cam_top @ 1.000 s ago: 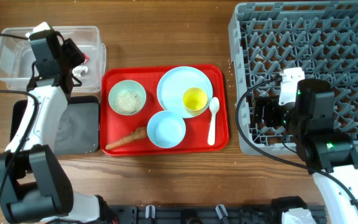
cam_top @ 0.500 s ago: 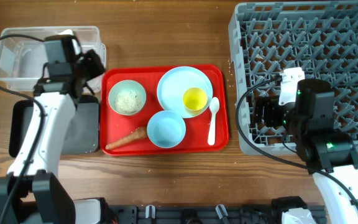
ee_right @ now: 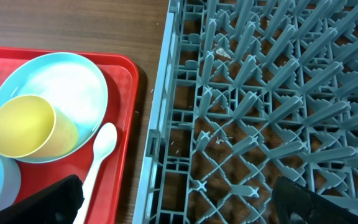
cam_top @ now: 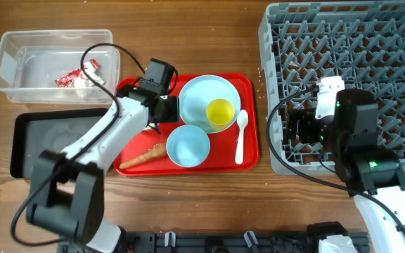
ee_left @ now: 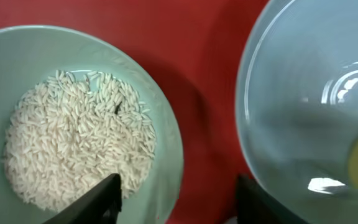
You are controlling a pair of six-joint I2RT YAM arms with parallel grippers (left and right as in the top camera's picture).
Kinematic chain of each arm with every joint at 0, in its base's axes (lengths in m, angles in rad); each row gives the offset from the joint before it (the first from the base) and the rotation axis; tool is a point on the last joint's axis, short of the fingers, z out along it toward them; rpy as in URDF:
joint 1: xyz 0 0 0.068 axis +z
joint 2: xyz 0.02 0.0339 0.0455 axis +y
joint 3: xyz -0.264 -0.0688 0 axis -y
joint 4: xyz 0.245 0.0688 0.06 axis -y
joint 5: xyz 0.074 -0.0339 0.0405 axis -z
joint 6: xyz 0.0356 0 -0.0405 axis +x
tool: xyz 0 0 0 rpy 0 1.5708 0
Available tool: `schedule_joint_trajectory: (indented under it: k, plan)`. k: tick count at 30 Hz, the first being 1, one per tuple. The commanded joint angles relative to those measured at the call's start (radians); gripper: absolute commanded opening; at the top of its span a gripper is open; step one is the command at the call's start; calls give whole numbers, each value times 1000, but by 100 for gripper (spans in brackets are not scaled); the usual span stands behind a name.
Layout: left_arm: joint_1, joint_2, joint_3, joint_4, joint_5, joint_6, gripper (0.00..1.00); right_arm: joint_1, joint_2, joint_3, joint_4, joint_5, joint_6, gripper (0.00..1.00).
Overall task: Sort waste into correct bins and load items into the dishwasher rack
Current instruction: 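Grasp the rim of the green rice bowl with the left gripper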
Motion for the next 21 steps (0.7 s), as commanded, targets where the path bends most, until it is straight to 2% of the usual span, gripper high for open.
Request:
schedule_joint_trajectory:
  k: [1, 5, 11, 21]
  plan:
    - [-4, 66, -4, 25, -28, 4, 48, -4, 2, 19, -2, -2, 15, 100]
    - [-4, 98, -4, 56, -28, 4, 25, -4, 2, 19, -2, -2, 15, 100]
    - [-4, 98, -4, 46, -28, 4, 4, -4, 2, 19, -10, -2, 15, 100]
    - [-4, 14, 10, 0, -28, 5, 4, -4, 2, 19, -12, -2, 15, 100]
